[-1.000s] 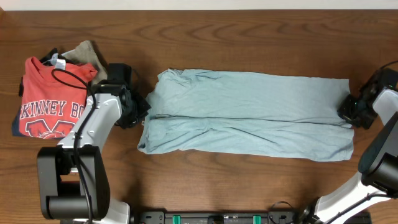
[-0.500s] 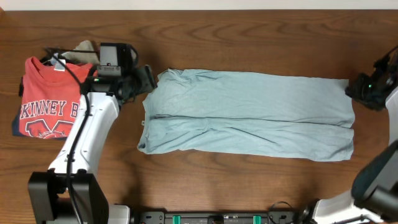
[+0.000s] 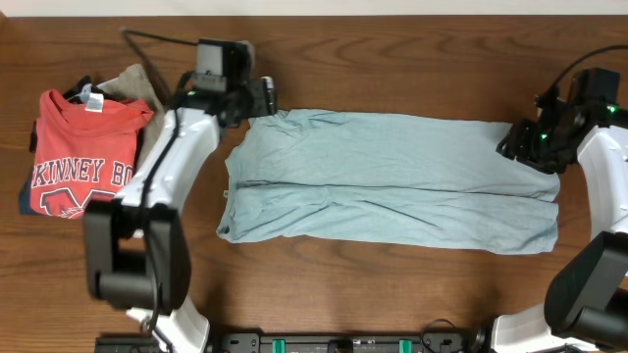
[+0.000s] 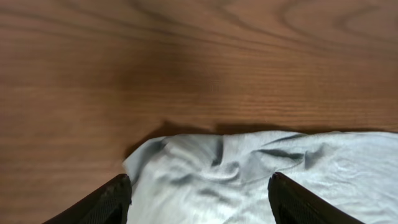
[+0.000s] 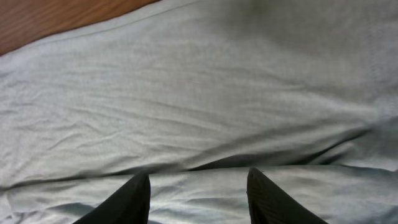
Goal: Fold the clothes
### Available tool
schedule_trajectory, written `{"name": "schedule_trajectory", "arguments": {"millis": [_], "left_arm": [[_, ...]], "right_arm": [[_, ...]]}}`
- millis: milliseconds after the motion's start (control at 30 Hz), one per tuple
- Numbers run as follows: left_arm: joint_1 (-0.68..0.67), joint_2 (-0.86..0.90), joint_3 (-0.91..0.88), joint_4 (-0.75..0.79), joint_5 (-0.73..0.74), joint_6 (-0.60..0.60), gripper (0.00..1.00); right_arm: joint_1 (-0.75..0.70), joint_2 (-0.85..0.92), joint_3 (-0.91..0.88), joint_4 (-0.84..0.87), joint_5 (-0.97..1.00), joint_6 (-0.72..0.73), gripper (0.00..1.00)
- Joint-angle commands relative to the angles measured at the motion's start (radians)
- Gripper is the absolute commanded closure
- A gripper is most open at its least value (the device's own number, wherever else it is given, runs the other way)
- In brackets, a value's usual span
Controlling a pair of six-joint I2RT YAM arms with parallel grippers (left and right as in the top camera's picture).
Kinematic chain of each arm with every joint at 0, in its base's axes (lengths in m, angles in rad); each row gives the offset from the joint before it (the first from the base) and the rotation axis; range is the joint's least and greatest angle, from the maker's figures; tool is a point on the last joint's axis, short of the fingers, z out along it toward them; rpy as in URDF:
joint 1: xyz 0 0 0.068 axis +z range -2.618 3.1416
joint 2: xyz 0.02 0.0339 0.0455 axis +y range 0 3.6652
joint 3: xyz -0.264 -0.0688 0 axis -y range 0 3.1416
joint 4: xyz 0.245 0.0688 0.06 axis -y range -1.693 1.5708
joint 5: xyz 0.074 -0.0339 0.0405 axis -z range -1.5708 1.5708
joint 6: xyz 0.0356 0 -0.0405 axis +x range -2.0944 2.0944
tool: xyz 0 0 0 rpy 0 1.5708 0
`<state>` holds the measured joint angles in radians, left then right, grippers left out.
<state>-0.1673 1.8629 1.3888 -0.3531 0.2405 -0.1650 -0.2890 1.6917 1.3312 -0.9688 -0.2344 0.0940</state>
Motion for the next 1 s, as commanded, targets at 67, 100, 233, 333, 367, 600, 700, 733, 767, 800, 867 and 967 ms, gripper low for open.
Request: {"name": "schedule_trajectory", "arguments": {"millis": [67, 100, 233, 333, 367, 600, 700, 733, 767, 800, 867, 967], "left_arm": [[-0.051, 0.108, 0.061, 0.039, -0.007, 0.150, 0.29], [-0.060, 0.121, 0.061, 0.045, -0.025, 0.159, 0.29], [-0.084, 0.171, 0.061, 0.048, -0.051, 0.229, 0.29], [-0.095, 0.196, 0.061, 0.055, -0.051, 0.272, 0.29], [-0.097, 0.204, 0.061, 0.060, -0.051, 0.284, 0.29], [-0.101, 0.236, 0.061, 0.083, -0.051, 0.296, 0.36], [-0.103, 0.241, 0.060, 0.086, -0.050, 0.296, 0.40], [-0.105, 0.241, 0.060, 0.086, -0.050, 0.296, 0.41], [-0.108, 0.242, 0.059, 0.086, -0.051, 0.296, 0.41], [-0.112, 0.242, 0.057, 0.087, -0.050, 0.296, 0.41], [-0.121, 0.243, 0.055, 0.086, -0.051, 0.301, 0.42], [-0.132, 0.253, 0.055, 0.086, -0.053, 0.304, 0.45]], "right_arm": [[0.028, -0.002, 0.008, -0.015, -0.009, -0.013, 0.52], [0.029, -0.002, 0.008, -0.016, -0.009, -0.013, 0.52], [0.028, -0.002, 0.008, -0.016, -0.010, -0.013, 0.52], [0.028, -0.002, 0.008, -0.016, -0.010, -0.010, 0.53], [0.028, -0.002, 0.008, -0.016, -0.009, -0.005, 0.52], [0.028, -0.002, 0.008, -0.018, -0.009, -0.002, 0.54], [0.028, -0.002, 0.008, -0.017, -0.009, -0.001, 0.54], [0.028, -0.002, 0.007, -0.017, -0.009, -0.001, 0.55], [0.028, -0.002, 0.007, -0.018, -0.009, -0.001, 0.55], [0.028, -0.002, 0.008, -0.018, -0.009, -0.001, 0.55], [0.028, -0.002, 0.008, -0.019, -0.009, -0.001, 0.55], [0.028, -0.002, 0.007, -0.019, -0.009, -0.001, 0.55]]}}
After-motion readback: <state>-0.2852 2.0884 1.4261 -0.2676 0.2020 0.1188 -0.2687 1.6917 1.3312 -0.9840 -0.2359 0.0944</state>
